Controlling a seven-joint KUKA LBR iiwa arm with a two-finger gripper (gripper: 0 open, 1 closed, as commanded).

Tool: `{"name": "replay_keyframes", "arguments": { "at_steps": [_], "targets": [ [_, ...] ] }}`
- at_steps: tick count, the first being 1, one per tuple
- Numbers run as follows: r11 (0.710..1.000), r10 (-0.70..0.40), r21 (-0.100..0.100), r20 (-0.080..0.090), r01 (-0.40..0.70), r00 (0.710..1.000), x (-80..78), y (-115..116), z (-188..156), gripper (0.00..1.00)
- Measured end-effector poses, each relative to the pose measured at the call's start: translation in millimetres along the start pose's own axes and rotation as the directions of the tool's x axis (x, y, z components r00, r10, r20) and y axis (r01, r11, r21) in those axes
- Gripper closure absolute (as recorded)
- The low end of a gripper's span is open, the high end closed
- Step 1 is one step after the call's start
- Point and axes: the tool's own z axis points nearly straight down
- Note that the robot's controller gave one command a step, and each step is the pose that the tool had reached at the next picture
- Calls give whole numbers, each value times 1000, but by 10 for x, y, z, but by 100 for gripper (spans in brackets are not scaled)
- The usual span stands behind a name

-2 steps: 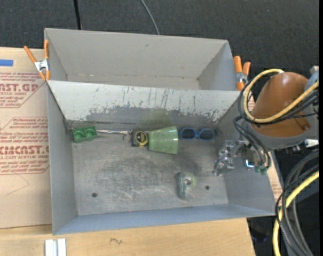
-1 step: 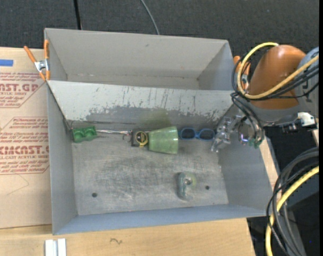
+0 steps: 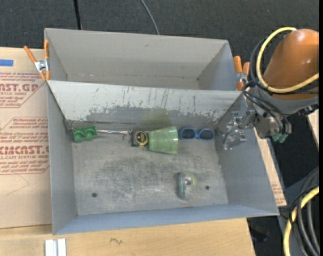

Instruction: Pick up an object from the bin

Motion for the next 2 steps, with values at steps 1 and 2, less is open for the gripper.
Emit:
{"name": "replay_keyframes", "arguments": {
  "at_steps": [1,2],
  "targets": [
    [981,193,-3,-9,-193,981,98,567,374,100],
    [981,195,-1,-7,-195,981,95,547,365,0]
  ]
}}
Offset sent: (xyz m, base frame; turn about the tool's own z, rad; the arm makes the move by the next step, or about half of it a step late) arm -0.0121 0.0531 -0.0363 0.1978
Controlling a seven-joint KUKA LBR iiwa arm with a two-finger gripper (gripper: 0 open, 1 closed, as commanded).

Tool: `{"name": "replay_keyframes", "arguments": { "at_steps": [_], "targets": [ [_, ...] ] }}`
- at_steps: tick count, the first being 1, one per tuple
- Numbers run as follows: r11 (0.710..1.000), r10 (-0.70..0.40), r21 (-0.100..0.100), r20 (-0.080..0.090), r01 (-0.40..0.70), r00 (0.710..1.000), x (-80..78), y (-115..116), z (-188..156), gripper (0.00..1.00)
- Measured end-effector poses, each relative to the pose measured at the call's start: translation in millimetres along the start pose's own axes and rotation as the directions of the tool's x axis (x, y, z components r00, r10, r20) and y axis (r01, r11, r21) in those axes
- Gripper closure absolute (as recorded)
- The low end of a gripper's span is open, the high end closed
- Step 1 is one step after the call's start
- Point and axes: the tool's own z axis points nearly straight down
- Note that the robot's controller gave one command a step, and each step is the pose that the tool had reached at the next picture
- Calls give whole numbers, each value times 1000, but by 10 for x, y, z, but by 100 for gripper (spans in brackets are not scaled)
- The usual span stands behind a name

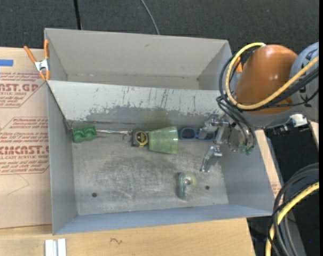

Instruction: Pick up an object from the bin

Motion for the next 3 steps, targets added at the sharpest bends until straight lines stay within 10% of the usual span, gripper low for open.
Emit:
{"name": "replay_keyframes", "arguments": {
  "at_steps": [1,2,3],
  "targets": [
    [1000,-9,0,-12,9,1000,577,320,1181,0],
    [1000,-12,0,1,12,1000,363,-255,1260,0],
    [993,-117,4,16,117,993,527,-83,1247,0]
  ]
}}
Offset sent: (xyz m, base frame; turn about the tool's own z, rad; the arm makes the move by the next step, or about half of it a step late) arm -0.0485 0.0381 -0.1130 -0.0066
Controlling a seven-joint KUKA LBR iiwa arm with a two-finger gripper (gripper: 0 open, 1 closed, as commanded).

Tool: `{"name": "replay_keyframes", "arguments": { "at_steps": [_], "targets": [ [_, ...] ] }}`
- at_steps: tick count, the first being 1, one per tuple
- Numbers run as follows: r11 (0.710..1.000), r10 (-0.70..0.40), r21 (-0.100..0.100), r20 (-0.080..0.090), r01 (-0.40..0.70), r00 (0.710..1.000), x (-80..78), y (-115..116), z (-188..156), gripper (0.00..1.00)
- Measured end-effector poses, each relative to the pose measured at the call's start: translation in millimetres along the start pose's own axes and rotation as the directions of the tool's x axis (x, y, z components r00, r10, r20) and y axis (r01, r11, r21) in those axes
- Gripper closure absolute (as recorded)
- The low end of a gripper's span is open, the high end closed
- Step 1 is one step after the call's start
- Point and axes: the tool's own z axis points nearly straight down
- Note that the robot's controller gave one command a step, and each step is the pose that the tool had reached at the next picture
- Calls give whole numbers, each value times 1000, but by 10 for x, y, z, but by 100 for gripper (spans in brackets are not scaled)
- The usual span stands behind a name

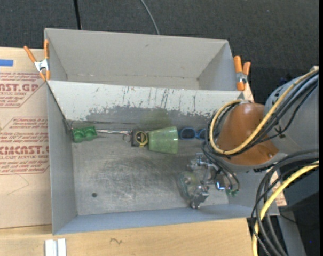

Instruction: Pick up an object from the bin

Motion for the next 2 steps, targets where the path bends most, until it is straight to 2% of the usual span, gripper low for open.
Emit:
{"name": "replay_keyframes", "arguments": {
  "at_steps": [1,2],
  "targets": [
    [1000,1,-1,-7,-1,1000,14,4,-2,100],
    [975,-223,-3,-6,223,975,-356,-450,-1810,100]
  ]
}}
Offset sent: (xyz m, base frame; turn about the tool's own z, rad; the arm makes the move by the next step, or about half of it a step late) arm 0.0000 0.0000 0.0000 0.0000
